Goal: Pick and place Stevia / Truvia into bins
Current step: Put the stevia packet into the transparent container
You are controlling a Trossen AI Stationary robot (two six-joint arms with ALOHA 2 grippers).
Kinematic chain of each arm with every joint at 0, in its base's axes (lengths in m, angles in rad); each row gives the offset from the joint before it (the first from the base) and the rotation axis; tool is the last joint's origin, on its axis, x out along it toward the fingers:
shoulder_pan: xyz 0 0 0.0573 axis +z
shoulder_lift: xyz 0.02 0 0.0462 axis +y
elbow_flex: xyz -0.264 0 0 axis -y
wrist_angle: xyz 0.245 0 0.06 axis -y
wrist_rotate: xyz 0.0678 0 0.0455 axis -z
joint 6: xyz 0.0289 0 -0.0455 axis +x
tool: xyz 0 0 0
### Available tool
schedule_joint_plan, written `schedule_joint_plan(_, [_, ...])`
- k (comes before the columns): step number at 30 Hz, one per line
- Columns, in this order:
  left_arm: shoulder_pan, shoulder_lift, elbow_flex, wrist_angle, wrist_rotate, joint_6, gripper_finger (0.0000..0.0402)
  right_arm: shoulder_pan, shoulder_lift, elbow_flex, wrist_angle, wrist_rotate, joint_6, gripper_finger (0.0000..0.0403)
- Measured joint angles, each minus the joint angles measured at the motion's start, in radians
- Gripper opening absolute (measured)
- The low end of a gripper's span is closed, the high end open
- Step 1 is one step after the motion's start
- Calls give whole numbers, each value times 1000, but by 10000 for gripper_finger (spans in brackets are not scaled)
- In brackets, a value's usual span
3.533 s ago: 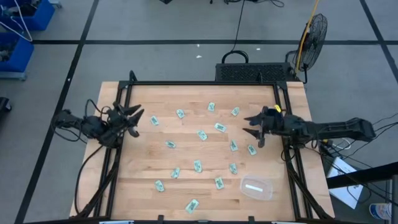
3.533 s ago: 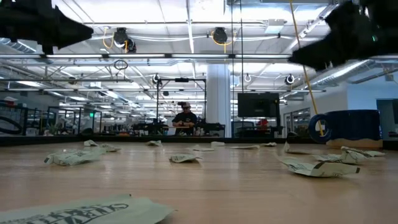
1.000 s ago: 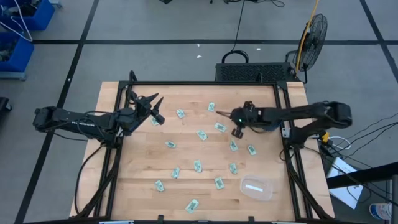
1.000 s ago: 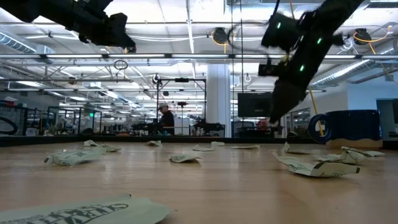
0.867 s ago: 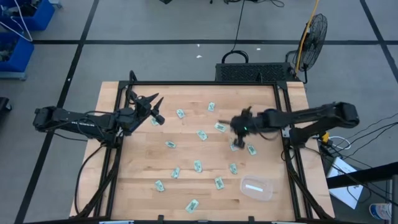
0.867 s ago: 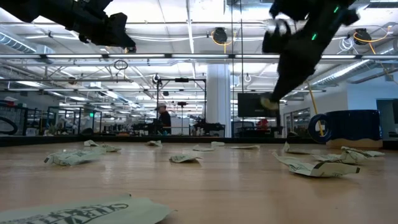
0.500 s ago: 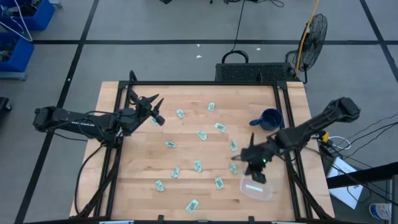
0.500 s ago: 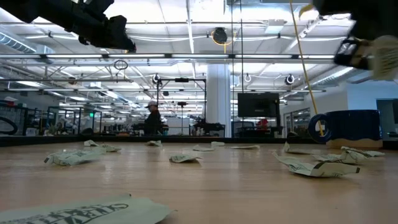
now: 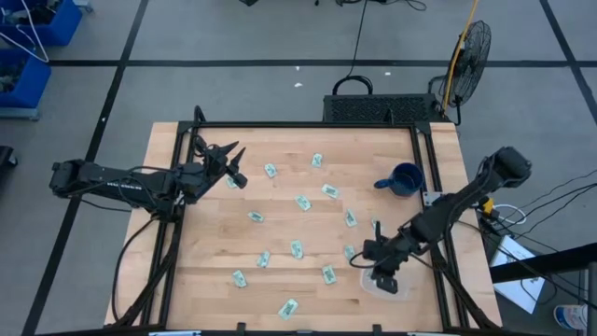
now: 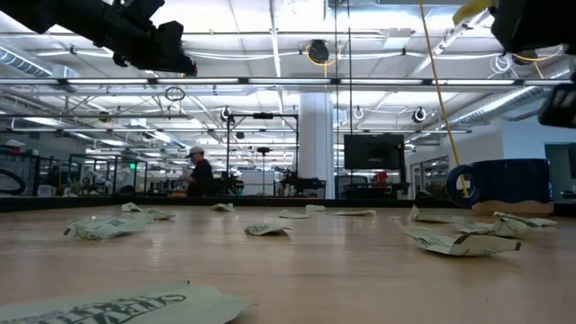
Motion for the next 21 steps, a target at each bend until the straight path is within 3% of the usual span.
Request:
schedule_joint_plan(5, [0, 0, 0, 0, 0, -1, 129, -3, 50, -39, 64, -8, 97, 11])
schedule_joint_plan(13, [0, 0, 0, 0, 0, -3, 129, -7, 71, -66, 65, -12, 88, 60])
schedule_joint_plan(21, [0, 0, 0, 2, 0, -3, 129, -29, -49, -66, 70, -9, 65, 75])
